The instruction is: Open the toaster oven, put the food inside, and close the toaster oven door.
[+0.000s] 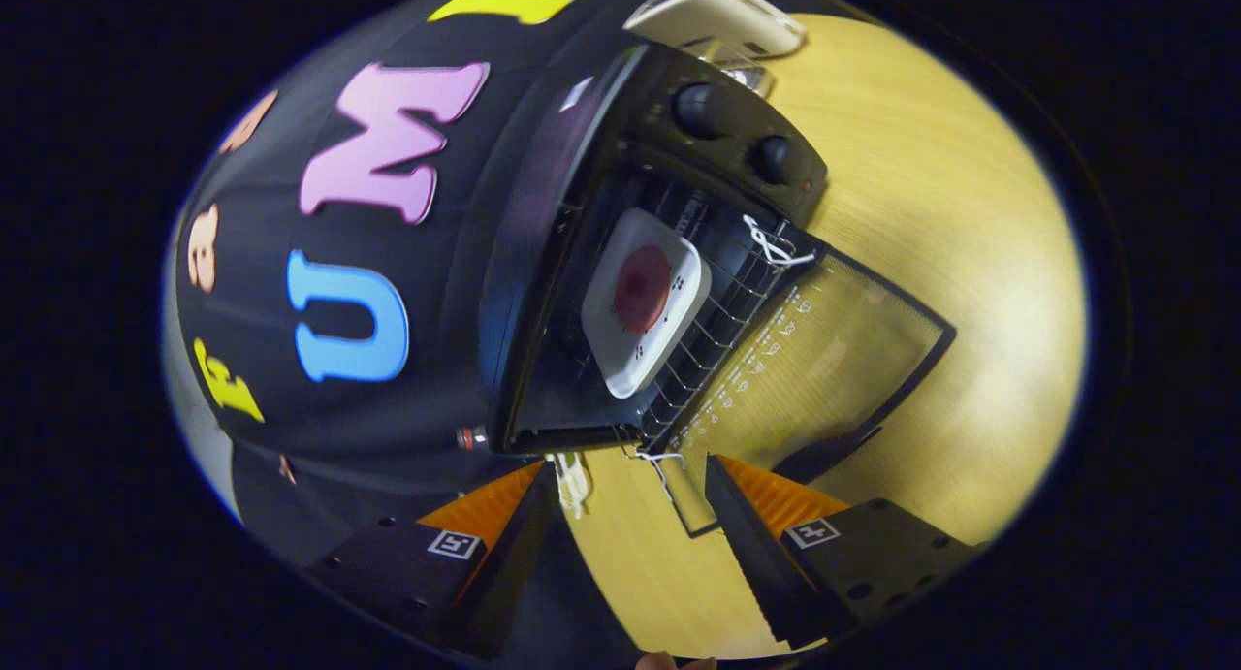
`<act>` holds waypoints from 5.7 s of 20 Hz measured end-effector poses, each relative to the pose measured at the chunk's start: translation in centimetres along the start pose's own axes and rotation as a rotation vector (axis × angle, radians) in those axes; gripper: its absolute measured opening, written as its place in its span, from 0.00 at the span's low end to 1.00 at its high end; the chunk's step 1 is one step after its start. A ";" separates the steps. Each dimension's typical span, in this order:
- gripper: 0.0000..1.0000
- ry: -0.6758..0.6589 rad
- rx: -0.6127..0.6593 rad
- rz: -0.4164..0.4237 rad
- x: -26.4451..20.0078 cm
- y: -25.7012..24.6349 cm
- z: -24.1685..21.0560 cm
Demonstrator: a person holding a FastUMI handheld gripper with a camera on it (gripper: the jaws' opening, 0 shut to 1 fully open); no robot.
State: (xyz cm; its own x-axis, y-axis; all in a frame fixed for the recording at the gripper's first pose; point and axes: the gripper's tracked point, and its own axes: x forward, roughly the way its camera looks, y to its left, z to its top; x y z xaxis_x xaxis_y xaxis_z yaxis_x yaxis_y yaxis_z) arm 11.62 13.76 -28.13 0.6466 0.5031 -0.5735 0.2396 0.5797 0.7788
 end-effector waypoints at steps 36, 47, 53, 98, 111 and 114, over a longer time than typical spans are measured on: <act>0.99 -0.078 -0.859 -0.448 -0.2 -7.1 -3.2; 0.99 -0.326 -0.924 -0.281 -3.9 2.2 0.9; 0.99 -0.463 -0.965 -0.213 -8.4 6.7 3.8; 0.98 -0.909 -1.032 -0.024 -28.0 23.2 12.3; 0.98 -0.940 -1.067 -0.038 -28.3 23.3 12.5; 0.99 -0.938 -1.065 -0.033 -28.3 23.2 12.3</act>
State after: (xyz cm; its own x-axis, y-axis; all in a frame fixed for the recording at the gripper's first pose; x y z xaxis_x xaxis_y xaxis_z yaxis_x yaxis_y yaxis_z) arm 7.82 5.07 9.29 0.9857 0.1193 0.1193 -0.1161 0.9927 -0.0336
